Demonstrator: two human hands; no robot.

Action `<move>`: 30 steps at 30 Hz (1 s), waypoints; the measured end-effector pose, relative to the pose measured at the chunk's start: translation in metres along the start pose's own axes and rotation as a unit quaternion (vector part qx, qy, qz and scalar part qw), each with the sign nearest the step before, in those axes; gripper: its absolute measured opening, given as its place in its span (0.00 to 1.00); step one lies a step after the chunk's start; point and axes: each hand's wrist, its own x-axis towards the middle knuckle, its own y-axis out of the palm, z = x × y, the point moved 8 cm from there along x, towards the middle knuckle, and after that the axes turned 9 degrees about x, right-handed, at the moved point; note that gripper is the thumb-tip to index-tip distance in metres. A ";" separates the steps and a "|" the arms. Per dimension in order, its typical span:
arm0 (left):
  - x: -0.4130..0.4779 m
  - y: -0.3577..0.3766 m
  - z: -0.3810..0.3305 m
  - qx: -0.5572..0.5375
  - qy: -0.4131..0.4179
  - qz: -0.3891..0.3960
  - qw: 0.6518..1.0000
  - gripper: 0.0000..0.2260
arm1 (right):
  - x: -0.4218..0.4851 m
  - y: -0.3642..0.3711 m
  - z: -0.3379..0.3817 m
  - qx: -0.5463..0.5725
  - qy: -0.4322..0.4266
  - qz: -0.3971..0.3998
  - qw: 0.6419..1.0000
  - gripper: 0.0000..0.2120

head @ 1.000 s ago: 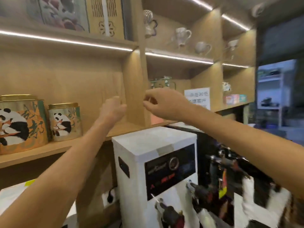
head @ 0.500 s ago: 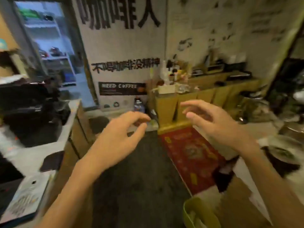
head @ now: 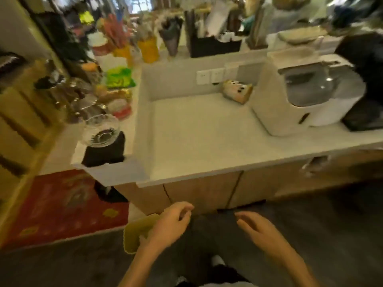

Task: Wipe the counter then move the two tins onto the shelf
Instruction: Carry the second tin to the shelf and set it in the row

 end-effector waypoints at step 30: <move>0.378 -0.094 -0.109 -0.067 -0.066 -0.110 0.989 0.10 | 0.415 -0.288 0.176 -0.115 -0.120 -0.053 0.985 0.18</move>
